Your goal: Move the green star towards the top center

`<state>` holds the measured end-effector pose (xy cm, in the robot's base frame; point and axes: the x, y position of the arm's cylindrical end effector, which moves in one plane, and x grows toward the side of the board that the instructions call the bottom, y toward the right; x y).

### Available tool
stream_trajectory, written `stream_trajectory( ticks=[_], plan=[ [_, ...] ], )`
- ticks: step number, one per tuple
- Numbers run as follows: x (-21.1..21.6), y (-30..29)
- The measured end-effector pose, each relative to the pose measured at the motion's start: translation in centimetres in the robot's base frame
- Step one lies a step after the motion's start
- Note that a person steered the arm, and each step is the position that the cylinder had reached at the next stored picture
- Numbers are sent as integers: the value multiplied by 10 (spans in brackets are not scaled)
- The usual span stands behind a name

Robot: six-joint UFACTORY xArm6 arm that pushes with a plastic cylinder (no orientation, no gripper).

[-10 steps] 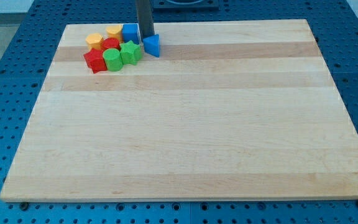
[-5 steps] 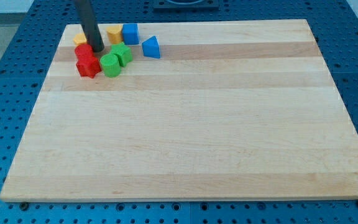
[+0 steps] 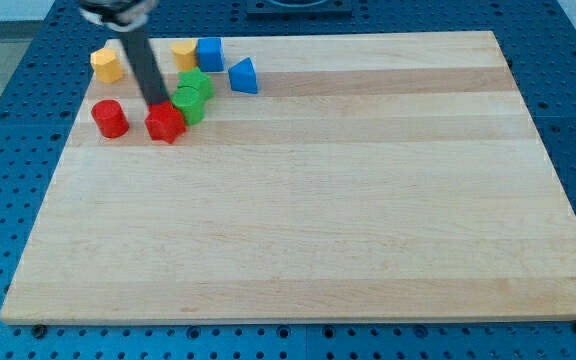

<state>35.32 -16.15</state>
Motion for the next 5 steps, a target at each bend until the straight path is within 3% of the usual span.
stream_trajectory(
  ticks=[1, 2, 3, 4, 5],
  plan=[
    [36, 15],
    [34, -53],
    [87, -58],
    [83, 43],
    [40, 94]
  ],
)
